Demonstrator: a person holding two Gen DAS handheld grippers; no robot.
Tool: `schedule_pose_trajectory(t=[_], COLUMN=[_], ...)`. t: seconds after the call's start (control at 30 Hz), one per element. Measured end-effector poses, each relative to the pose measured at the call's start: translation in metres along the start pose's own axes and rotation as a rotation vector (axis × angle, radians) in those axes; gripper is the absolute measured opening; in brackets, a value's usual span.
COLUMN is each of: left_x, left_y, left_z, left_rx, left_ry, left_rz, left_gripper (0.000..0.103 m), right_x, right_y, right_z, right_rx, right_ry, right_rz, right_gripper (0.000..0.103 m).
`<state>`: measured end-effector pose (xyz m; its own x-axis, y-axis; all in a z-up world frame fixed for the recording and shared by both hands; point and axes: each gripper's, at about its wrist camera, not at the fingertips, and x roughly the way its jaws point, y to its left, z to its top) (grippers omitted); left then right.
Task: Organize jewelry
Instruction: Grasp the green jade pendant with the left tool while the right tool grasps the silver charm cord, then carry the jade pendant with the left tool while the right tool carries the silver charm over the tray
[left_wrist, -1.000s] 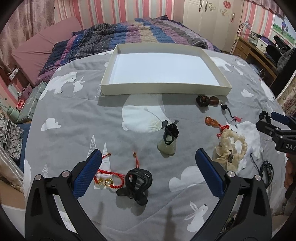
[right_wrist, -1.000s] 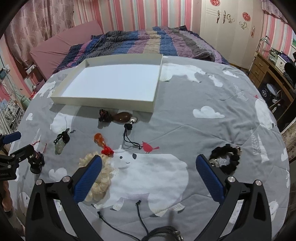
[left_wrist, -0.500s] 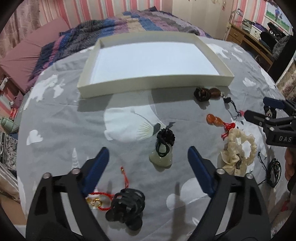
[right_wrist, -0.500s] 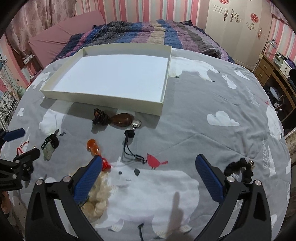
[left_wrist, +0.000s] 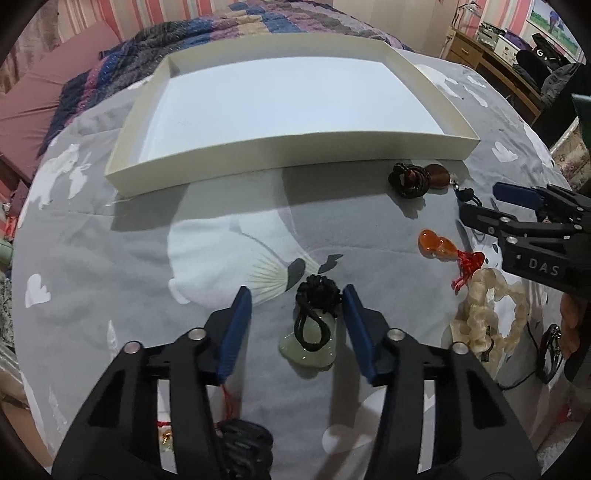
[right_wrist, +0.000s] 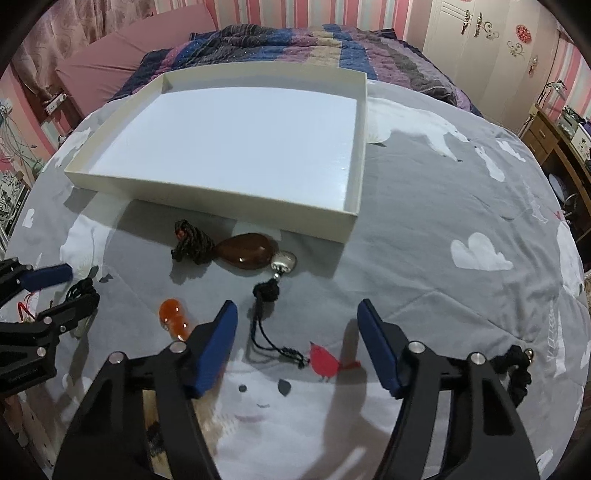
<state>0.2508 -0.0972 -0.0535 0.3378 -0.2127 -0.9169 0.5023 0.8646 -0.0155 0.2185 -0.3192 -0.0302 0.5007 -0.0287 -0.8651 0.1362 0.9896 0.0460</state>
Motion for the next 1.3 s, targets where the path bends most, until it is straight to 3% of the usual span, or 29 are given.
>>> schedule_pose_trajectory(t=[0.27,0.37,0.43,0.47,0.77,0.97,1.13,1.3], left_x=[0.004,0.003,0.002,0.002,-0.004,-0.028,-0.055,-0.066], left_y=[-0.001,0.001,0.003,0.003,0.008,0.007,0.010,0.023], left_z=[0.004,0.004,0.003,0.003,0.003,0.013,0.039,0.092], left_rx=[0.006,-0.001,-0.005,-0.008,-0.031,-0.039,-0.050,-0.070], left_ry=[-0.008,-0.010,-0.007,-0.007,0.002,-0.035,-0.086,-0.131], left_rz=[0.013,0.018,0.015,0.014,0.002,0.004,0.009,0.016], left_gripper=[0.037,0.024,0.022,0.022,0.019,0.018,0.018,0.018], right_x=[0.006,0.006,0.004,0.004,-0.009,-0.035,-0.059,-0.068], right_y=[0.002,0.004,0.006,0.006,0.000,-0.009,-0.018,-0.023], right_z=[0.006,0.006,0.005,0.005,0.005,0.014,0.034,0.069], right_rx=[-0.004,-0.012,-0.017,-0.016,-0.005,0.016,0.024,0.037], right_ry=[-0.006,-0.014,-0.017,-0.018,-0.050,-0.098,-0.150,-0.186], right_rz=[0.019,0.026,0.035,0.040,0.056,0.076,0.093,0.097], right_gripper=[0.043,0.031,0.015,0.012,0.011,0.011,0.011,0.011])
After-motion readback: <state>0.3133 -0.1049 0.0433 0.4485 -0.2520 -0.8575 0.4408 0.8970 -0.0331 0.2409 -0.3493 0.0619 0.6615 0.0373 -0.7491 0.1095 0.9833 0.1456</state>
